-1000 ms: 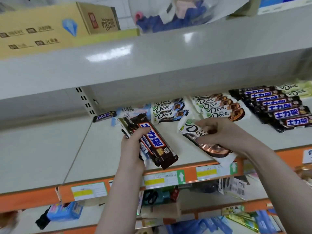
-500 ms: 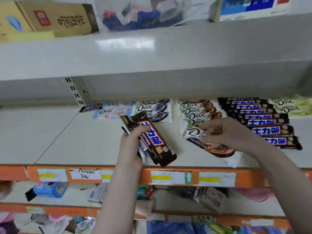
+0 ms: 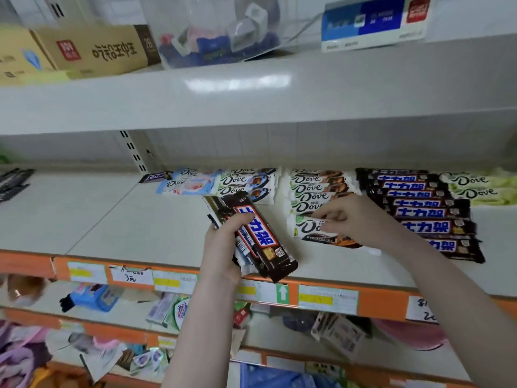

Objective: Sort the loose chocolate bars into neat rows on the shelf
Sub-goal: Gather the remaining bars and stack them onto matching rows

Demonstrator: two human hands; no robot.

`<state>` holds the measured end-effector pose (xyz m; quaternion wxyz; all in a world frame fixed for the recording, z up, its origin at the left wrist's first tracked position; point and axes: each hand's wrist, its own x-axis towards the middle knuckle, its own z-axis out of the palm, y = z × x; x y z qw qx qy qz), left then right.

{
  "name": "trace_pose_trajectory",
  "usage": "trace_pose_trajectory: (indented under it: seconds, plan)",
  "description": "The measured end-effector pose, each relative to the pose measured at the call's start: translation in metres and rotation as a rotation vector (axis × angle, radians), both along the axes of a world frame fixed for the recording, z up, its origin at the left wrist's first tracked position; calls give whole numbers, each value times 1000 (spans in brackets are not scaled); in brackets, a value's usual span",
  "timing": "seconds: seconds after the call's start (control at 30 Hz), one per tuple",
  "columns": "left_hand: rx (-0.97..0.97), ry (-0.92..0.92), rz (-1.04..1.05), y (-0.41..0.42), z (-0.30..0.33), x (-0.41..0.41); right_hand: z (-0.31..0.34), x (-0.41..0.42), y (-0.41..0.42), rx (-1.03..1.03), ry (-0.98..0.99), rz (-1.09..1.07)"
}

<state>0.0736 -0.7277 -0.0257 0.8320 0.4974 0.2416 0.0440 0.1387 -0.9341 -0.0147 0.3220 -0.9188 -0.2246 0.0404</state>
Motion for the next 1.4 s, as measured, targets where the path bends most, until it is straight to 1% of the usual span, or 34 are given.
trace_pose_trajectory:
  seconds: [0.3, 0.5, 0.7, 0.77, 1.0, 1.2, 1.3, 1.37, 1.4]
  plan:
    - [17, -11, -20, 4, 1, 3, -14, 17, 8, -1, -68, -12]
    - [10, -6, -35, 6, -2, 9, -26, 16, 8, -58, -170, -23]
    - [8, 7, -43, 9, -3, 12, -30, 5, -7, -138, -176, -73]
    - [7, 14, -49, 9, -3, 13, -31, 6, -7, -135, -194, -96]
    - [5, 35, -68, 9, 0, 15, -32, 11, -8, -161, -253, -66]
    - [13, 31, -91, 9, 2, 14, -29, 11, -8, -190, -271, -83]
    - [21, 22, -100, 9, 2, 16, -29, 6, -5, -146, -321, -126]
    - [36, 6, -105, 10, 0, 17, -24, -5, 3, -31, -322, -189]
    - [43, -2, -108, 11, -1, 18, -21, -12, 10, 41, -289, -212]
